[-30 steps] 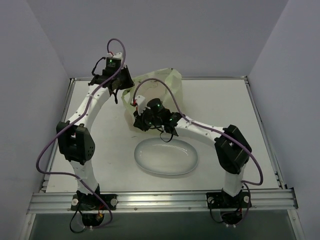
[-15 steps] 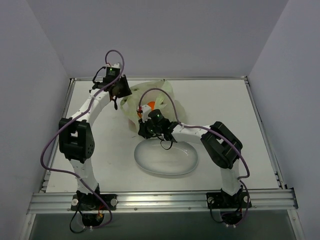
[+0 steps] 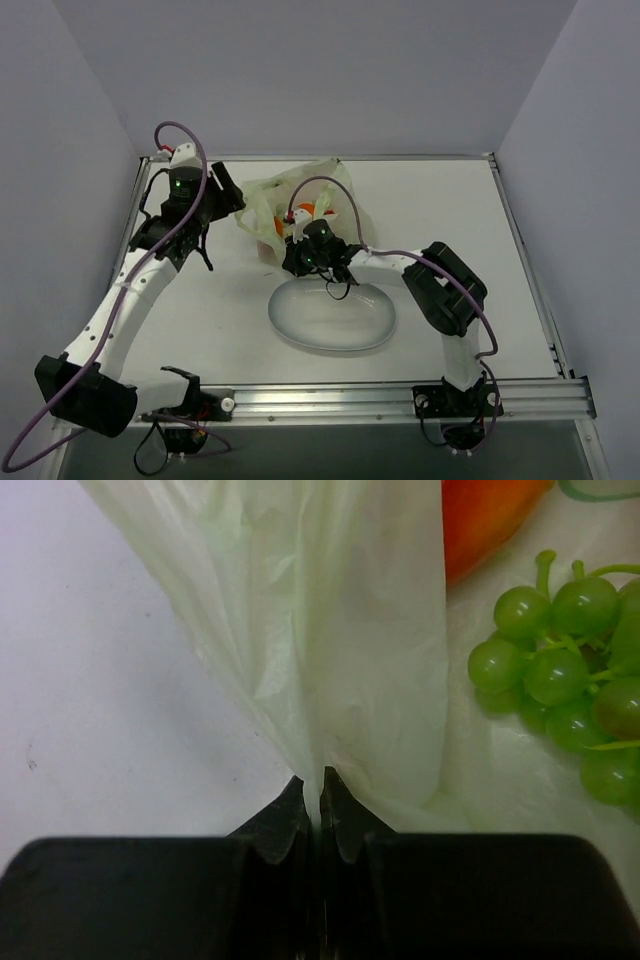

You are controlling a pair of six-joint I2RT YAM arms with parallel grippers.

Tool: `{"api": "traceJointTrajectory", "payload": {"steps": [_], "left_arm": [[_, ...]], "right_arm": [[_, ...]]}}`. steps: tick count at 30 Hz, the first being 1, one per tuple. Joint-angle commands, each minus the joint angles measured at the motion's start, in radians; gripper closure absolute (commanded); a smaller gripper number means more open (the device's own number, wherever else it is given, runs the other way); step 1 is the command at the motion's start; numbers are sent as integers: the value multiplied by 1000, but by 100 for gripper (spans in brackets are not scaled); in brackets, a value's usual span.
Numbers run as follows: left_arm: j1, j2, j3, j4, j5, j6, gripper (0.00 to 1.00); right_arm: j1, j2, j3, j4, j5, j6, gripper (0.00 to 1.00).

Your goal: Take the fake fruits out of the plastic bag

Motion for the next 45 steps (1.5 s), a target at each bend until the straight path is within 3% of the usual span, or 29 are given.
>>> {"api": "traceJointTrajectory", "payload": {"steps": [1, 6, 13, 17, 20, 21, 22, 24, 25, 28, 34, 39, 42, 43, 45], "left_arm": [[-75, -57, -52, -39, -105, 4, 42], [-223, 24, -42, -19, -97, -1, 47], [-222, 217, 18, 73, -82, 24, 40], [-198, 318, 48, 78, -145, 28, 41], [-164, 349, 19, 113, -139, 22, 58], [-164, 352, 11, 116, -142, 24, 73], [-164, 351, -3, 139, -143, 25, 81], [-164, 338, -43, 159, -123, 24, 90], [-164, 331, -55, 174, -113, 22, 96], [-172, 302, -106, 203, -91, 11, 98], [-197, 254, -189, 271, -47, -33, 98], [-216, 211, -248, 325, -22, -59, 98], [-218, 203, -268, 344, -10, -61, 98], [-216, 202, -271, 351, -7, -62, 98], [-219, 197, -296, 389, -1, -65, 98]], "right_arm": [[-9, -73, -8, 49, -12, 15, 100], [-9, -83, -18, 64, -23, 25, 100], [-11, -93, -31, 89, -38, 48, 100], [-14, -114, -50, 102, -23, 66, 100], [-14, -140, -83, 124, -14, 87, 99], [-16, -151, -92, 125, -7, 94, 98], [-17, -172, -101, 127, 3, 98, 96], [-26, -201, -133, 115, 46, 115, 84], [-31, -241, -146, 109, 55, 120, 71], [-52, -337, -176, 55, 100, 117, 44], [-54, -459, -123, -161, 320, 127, 30], [-68, -488, -127, -224, 546, 155, 34], [-130, -453, -139, -263, 574, 164, 48], [-143, -453, -152, -266, 594, 166, 58], [-176, -455, -205, -263, 605, 163, 63]]}}
